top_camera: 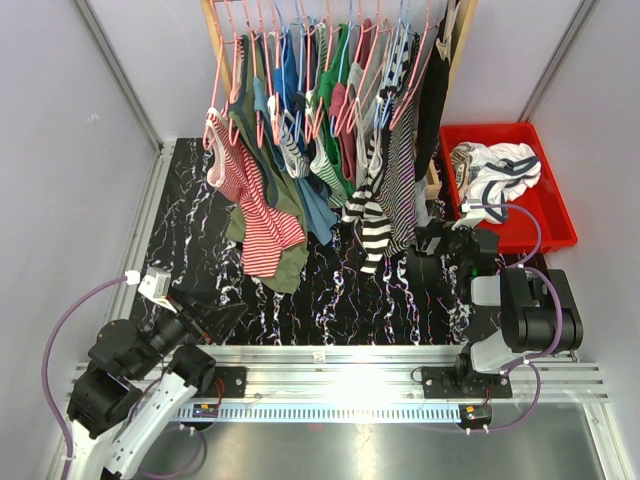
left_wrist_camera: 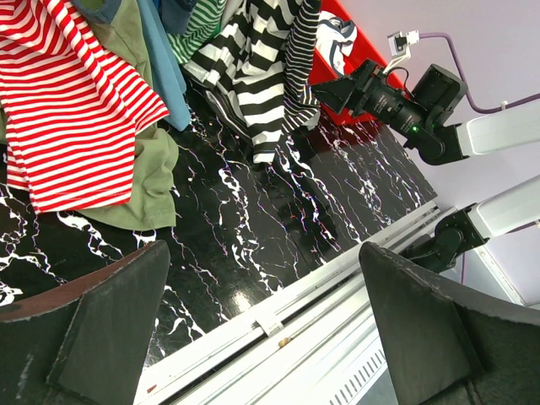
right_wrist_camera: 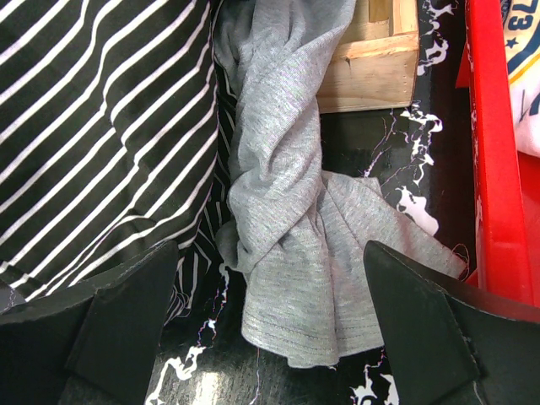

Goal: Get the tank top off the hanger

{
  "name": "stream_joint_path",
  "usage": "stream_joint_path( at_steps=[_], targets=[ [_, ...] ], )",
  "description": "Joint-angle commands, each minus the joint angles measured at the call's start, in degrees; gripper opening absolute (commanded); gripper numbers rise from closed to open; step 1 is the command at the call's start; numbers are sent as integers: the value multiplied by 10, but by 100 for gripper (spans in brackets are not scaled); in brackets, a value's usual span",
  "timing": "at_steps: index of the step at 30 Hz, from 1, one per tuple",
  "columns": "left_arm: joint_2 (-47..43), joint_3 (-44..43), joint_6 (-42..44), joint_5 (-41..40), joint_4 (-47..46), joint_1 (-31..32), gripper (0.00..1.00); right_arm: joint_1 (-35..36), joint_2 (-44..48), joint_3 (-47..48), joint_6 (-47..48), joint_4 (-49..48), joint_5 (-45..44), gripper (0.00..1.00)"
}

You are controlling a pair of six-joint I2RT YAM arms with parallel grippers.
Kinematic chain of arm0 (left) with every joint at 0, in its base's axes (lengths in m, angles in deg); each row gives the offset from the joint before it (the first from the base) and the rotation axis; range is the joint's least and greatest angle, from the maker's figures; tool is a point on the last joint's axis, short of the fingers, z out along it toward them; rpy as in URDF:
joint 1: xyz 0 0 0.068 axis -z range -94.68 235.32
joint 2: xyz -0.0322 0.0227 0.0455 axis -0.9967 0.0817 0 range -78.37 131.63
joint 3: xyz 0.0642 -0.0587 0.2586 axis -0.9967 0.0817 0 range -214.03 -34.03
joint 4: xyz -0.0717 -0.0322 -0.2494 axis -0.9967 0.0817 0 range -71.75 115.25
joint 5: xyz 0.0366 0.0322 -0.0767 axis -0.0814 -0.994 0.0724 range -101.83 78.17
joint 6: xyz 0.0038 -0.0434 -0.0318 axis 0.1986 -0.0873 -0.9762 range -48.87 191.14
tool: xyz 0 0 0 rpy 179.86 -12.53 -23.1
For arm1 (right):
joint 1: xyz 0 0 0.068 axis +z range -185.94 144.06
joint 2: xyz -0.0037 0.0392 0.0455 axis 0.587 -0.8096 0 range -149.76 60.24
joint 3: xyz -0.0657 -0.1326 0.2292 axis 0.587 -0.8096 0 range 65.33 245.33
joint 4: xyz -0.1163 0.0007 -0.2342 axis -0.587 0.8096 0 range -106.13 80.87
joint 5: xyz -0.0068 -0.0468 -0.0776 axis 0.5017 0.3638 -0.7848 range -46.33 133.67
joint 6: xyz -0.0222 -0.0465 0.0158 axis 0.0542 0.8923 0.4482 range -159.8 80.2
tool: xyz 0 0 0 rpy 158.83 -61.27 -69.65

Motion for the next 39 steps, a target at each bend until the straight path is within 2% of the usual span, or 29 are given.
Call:
stream_joint_path(
  at_steps=[1,15,30,39],
  targets=[
    [-95,-2,4,13,-32,3,99,-40,-10,28,43,-16,-91,100],
    [-95,-1,-14,16,-28,3,99,-40,-10,28,42,-16,-92,100],
    [-87,28,-35,17,-106,4,99,-40,-10,28,42,-16,-91,100],
    [39,18,-16,42,-213,6,99,-40,-10,28,43,-16,-91,100]
  ],
)
